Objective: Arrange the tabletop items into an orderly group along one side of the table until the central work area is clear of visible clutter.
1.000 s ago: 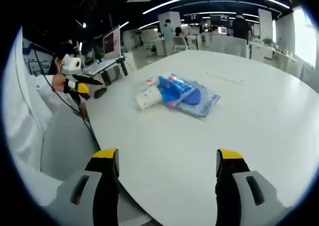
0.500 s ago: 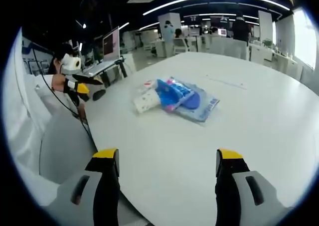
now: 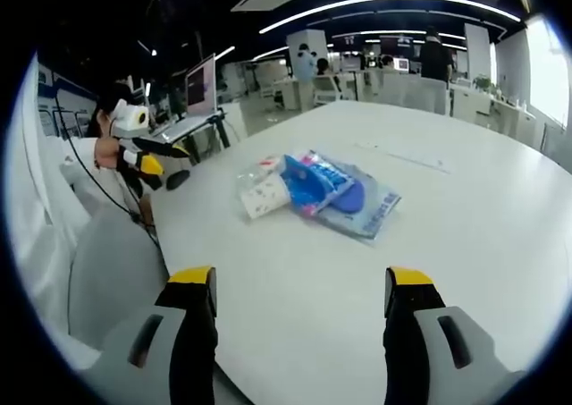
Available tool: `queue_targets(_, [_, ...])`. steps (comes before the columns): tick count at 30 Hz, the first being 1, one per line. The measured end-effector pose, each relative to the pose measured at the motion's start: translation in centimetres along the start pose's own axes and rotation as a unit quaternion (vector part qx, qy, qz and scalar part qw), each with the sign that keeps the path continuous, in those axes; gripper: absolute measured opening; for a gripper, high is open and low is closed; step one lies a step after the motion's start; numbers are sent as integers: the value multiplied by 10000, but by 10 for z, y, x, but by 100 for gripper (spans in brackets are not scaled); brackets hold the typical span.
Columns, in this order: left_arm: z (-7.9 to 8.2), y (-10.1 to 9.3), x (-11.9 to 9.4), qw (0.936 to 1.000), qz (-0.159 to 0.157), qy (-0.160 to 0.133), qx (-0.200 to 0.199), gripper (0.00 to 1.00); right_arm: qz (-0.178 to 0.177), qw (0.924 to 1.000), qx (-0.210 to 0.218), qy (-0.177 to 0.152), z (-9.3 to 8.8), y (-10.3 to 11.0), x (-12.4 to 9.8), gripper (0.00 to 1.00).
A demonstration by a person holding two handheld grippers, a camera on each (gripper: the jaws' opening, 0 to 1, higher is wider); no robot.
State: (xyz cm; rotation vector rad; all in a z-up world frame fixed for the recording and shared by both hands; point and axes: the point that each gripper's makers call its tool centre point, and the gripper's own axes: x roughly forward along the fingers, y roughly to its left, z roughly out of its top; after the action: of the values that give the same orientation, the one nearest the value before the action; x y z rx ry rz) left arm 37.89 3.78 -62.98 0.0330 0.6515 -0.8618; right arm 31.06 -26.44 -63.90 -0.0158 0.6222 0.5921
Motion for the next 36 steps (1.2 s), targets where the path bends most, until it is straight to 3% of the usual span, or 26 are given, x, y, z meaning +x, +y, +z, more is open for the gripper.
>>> queue_targets(23, [27,7,24,9997,-118,-95,193,79,68,9998,-31,-203,30,-4,36,70])
queue_targets(36, [39,8,44,9992,-234,-91,300,79,67,9997,54,-218,38,-10,57,68])
